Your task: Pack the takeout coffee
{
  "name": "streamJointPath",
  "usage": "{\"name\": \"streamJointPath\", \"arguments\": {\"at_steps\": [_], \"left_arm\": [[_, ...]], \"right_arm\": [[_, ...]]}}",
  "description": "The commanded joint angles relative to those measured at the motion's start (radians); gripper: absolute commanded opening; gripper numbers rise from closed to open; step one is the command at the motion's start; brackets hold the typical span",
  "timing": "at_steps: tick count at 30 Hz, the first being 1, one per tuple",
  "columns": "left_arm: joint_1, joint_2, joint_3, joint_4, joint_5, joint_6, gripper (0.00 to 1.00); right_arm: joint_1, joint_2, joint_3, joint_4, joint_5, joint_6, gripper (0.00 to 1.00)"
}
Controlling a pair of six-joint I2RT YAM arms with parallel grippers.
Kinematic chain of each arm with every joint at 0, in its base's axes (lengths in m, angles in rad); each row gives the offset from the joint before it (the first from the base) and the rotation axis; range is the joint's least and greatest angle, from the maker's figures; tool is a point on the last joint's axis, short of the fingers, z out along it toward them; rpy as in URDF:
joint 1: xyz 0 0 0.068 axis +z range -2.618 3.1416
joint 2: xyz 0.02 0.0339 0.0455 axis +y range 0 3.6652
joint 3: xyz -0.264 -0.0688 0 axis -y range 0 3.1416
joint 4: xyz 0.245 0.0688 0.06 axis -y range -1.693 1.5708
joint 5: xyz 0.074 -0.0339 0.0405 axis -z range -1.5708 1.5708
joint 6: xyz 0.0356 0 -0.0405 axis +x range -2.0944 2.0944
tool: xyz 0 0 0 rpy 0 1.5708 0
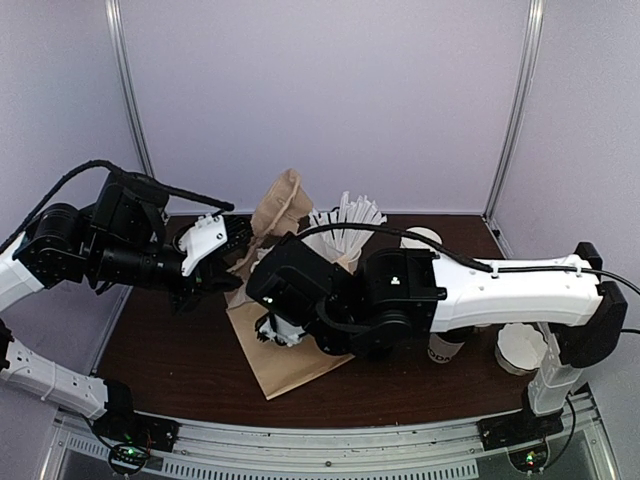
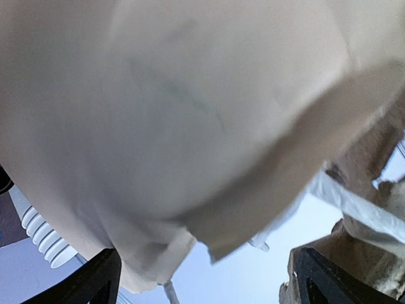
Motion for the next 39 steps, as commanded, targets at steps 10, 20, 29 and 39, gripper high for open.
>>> {"name": "streamJointPath", "arguments": {"at_steps": [10, 20, 29, 39], "left_arm": [[0.0, -0.038, 0.098, -0.054, -0.071, 0.002, 0.0], [0.0, -0.087, 0.264, -0.256, -0.328, -0.001, 0.0], [0.0, -0.036, 0.274, -0.231, -0.347, 0.014, 0.0], [0.0, 0.031, 0.329, -0.217, -0.338, 0.024, 0.0]], "right_arm": [[-0.01, -0.112, -0.024, 0.261, 0.071, -0.082, 1.0], [-0.009, -0.16, 0.088, -0.039, -0.021, 0.085, 1.0], [-0.028, -0.2, 0.446, -0.66, -0.52, 0.415, 0.99], [-0.338, -0.098, 0.609, -0.634, -1.026, 0.627, 0.78]]}}
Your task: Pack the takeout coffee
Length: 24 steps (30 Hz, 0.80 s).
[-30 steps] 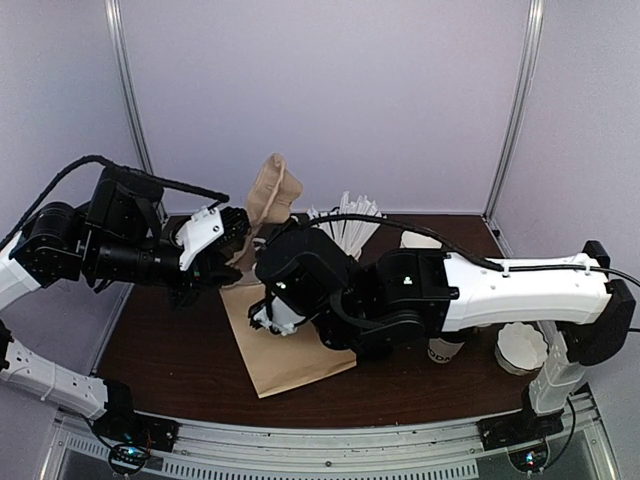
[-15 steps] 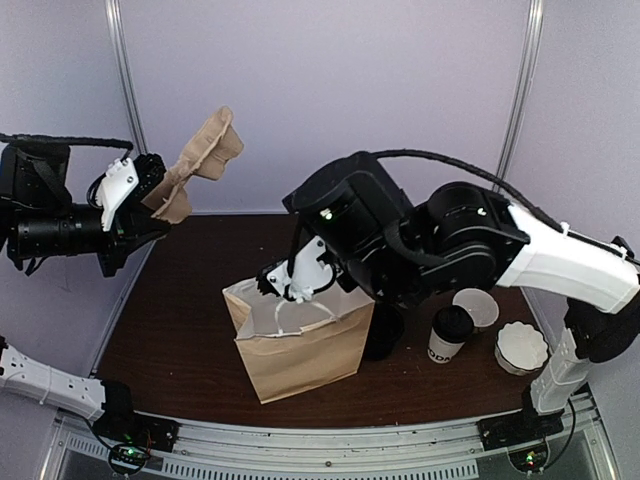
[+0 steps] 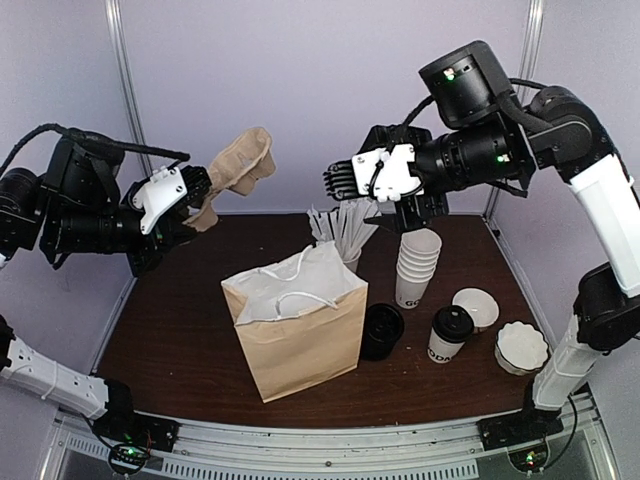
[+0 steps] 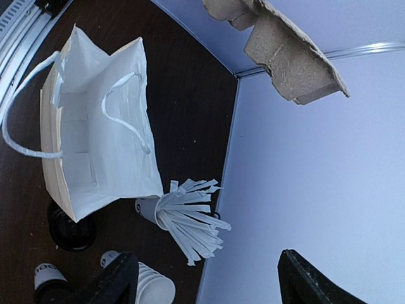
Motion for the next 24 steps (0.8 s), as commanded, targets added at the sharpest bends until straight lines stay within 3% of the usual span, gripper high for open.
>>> {"name": "streamJointPath", "arguments": {"at_steps": [1, 10, 24], "left_arm": [[0.0, 0.019, 0.058, 0.036, -0.025, 0.019, 0.0], [0.0, -0.028, 0.07, 0.032, -0.088, -0.003, 0.0], [0.0, -0.119, -0.031, 0.037, -0.098, -0.035, 0.0]], "right_arm": [[-0.129, 0.12, 0.081, -0.076, -0.331, 0.153, 0.76], [-0.191, 0.238, 0.016, -0.037, -0.504, 0.124, 0.81], [-0.297, 0.522, 0.248, 0.03, -0.746, 0.356, 0.77]]}}
